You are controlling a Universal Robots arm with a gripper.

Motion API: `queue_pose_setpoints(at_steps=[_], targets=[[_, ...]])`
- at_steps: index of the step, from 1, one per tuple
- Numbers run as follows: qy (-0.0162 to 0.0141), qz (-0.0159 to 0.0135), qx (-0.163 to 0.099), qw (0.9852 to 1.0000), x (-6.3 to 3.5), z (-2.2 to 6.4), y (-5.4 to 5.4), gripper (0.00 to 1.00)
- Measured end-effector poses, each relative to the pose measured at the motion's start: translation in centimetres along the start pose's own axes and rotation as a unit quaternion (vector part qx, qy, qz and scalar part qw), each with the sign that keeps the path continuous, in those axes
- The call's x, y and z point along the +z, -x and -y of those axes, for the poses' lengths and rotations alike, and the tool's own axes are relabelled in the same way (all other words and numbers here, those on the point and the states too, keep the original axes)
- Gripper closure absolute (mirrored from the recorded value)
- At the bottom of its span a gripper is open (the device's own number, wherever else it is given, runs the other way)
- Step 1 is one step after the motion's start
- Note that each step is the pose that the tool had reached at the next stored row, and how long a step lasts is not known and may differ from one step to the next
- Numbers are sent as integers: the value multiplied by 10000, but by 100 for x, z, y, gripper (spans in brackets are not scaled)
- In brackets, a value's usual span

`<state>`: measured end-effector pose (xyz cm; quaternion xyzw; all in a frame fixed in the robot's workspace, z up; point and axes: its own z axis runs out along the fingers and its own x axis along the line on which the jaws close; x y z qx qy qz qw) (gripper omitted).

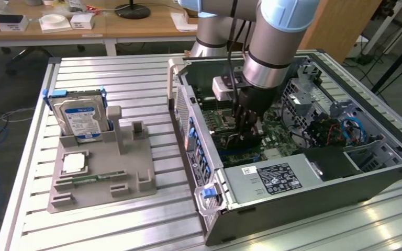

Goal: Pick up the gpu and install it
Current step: 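Insert the gpu into the slot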

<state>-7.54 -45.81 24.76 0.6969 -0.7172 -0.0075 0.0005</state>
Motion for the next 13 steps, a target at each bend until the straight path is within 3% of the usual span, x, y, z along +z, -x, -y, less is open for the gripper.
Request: queue_pose_setpoints(at_steps=[13], targets=[[-1,3,0,10000,39,0,0,74]])
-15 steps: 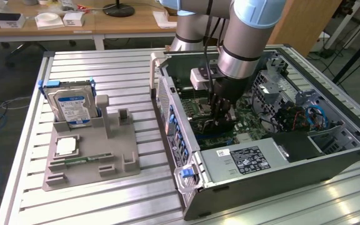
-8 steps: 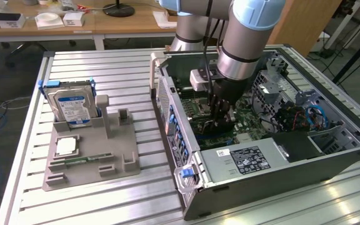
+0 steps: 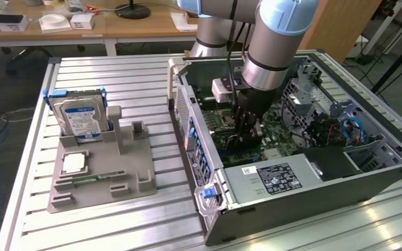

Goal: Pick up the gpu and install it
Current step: 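Insert the gpu into the slot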

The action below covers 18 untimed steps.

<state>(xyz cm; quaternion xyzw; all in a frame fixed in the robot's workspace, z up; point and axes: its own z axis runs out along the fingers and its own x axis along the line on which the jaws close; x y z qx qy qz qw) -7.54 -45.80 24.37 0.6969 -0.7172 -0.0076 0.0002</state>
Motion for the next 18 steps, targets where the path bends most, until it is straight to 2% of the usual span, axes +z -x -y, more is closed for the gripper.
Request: queue_pose_setpoints(at_steps=[2,3,4,6,9,10,12,18], targets=[[1,4,1,10000,2,-1,1,73],[0,2,1,10000,1,0,0,67],[0,1,1,10000,1,0,0,67],[0,0,0,10000,0,0,0,55],[0,0,0,10000,0,0,0,49],[0,-1,0,10000,0,0,0,43],[1,-2,0,10000,-36,-1,0,43],[0,0,0,10000,-230,-3,3,43]])
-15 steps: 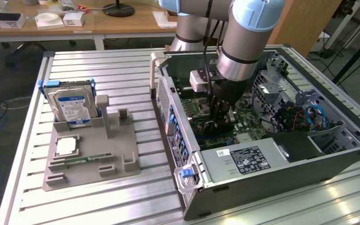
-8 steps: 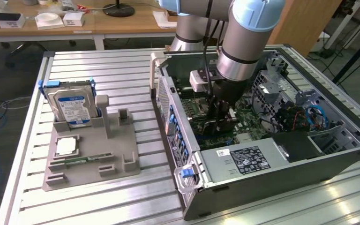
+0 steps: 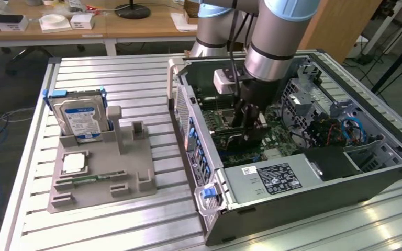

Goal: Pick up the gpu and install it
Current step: 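Insert the gpu into the slot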

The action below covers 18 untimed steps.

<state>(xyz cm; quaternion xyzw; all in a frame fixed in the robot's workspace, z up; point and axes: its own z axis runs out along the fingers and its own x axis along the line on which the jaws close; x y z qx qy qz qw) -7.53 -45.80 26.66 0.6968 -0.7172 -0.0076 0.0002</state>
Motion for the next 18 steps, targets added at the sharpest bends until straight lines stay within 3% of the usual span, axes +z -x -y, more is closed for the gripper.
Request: queue_pose_setpoints(at_steps=[4,10,12,16,18], targets=[[0,0,0,10000,-151,-2,2,43],[0,0,0,10000,-156,-2,2,44],[0,0,0,10000,-156,-2,2,57],[0,0,0,10000,-156,-2,2,69],[0,0,0,10000,-156,-2,2,80]])
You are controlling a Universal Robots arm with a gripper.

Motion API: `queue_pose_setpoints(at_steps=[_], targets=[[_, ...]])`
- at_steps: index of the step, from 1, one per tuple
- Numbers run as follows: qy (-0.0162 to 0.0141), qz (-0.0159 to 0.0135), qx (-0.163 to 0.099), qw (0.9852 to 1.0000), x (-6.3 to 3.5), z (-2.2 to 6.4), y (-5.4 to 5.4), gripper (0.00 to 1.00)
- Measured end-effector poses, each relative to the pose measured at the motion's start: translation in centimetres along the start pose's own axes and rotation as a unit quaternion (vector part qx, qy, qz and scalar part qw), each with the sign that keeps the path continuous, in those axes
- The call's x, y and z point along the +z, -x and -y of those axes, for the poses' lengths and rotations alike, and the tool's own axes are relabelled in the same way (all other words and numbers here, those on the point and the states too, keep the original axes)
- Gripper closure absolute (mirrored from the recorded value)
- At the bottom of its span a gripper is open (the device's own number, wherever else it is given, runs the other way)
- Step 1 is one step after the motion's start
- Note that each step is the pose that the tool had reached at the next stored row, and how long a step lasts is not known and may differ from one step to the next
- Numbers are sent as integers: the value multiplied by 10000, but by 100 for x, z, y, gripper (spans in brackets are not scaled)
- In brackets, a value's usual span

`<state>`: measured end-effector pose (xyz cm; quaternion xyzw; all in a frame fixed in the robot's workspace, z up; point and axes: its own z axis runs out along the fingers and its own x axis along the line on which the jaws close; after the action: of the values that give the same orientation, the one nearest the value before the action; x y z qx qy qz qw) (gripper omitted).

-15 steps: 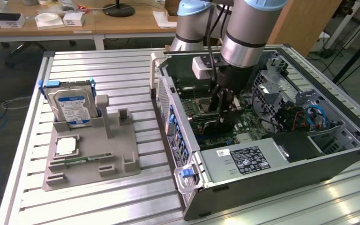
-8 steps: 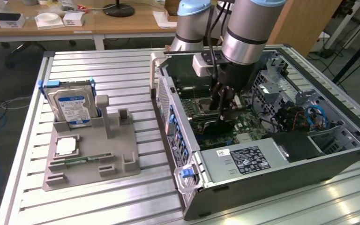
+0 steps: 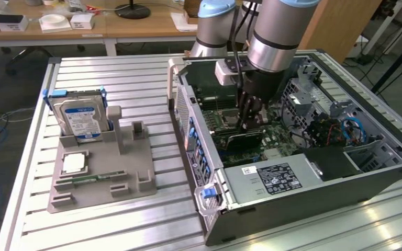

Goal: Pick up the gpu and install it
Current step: 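Insert the gpu into the slot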

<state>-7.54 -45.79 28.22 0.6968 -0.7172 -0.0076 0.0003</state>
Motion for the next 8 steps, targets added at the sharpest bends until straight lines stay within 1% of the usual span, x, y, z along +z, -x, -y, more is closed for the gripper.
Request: queue_pose_setpoints(at_steps=[1,3,8], targets=[[0,0,0,10000,0,0,0,80],[0,0,0,10000,0,0,0,89],[0,0,0,10000,0,0,0,89]])
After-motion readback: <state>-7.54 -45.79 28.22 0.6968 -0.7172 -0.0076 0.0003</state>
